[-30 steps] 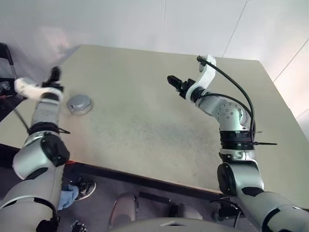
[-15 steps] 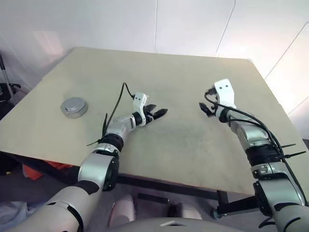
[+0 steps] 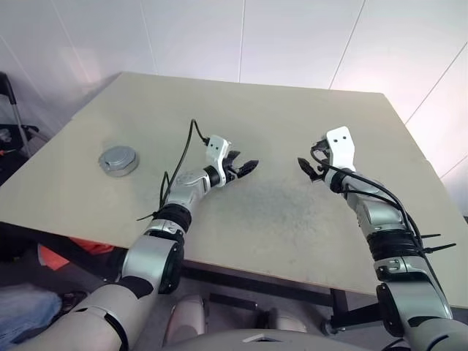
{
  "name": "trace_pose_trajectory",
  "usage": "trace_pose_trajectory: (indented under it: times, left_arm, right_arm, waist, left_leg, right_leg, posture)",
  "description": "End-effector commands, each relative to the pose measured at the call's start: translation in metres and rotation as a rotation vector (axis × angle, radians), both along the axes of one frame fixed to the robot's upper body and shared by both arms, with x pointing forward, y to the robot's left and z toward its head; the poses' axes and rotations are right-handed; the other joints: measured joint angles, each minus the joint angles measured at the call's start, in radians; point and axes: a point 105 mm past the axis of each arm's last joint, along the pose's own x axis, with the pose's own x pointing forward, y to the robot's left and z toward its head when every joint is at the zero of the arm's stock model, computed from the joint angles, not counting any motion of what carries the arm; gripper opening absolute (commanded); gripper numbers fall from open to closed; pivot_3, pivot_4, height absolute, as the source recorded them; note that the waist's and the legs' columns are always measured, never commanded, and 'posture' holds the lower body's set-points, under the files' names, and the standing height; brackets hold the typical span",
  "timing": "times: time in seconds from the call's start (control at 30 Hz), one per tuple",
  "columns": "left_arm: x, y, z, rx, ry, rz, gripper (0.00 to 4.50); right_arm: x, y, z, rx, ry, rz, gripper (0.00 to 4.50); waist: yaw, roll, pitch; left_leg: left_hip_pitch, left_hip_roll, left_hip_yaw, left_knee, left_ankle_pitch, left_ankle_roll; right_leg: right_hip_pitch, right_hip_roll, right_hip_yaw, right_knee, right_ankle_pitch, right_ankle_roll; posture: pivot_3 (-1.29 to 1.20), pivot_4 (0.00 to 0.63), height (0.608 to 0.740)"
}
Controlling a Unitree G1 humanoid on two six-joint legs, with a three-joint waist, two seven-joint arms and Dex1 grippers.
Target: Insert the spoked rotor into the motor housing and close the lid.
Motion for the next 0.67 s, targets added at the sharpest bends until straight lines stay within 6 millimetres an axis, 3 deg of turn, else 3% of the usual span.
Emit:
trace_pose_trajectory:
  times: [0.03, 0.43, 0.67]
  left_arm:
    - [0.005, 0.001, 0.017, -0.008, -0.064, 0.014, 4.03]
    - [0.007, 0.012, 0.015, 0.007, -0.061, 0.048, 4.03]
    - [0.006, 0.002, 0.021, -0.009, -0.068, 0.027, 4.03]
  right_arm:
    - [0.009, 0.002, 0.018, 0.006, -0.056, 0.006, 4.04]
    - [0.011, 0.012, 0.005, 0.005, -0.038, -0.002, 4.04]
    - [0.011, 0.016, 0.021, 0.024, -0.107, -0.005, 4.04]
  waist:
    - [-0.001, 0.0, 0.0]
    - [-0.003, 0.0, 0.0]
    - [-0.002, 0.001, 0.0]
  left_leg:
    - [0.002, 0.0, 0.0, 0.0, 0.0, -0.001]
    - [0.003, 0.0, 0.0, -0.001, 0.0, -0.001]
    - [0.003, 0.0, 0.0, -0.001, 0.0, -0.001]
  right_leg:
    - [0.002, 0.0, 0.0, -0.001, 0.0, 0.0]
    - [0.003, 0.0, 0.0, -0.001, 0.0, 0.0]
    - [0.003, 0.0, 0.0, -0.001, 0.0, 0.0]
  posture:
    - [0.0, 0.0, 0.74]
    - [0.0, 0.0, 0.74]
    - [0.0, 0.0, 0.74]
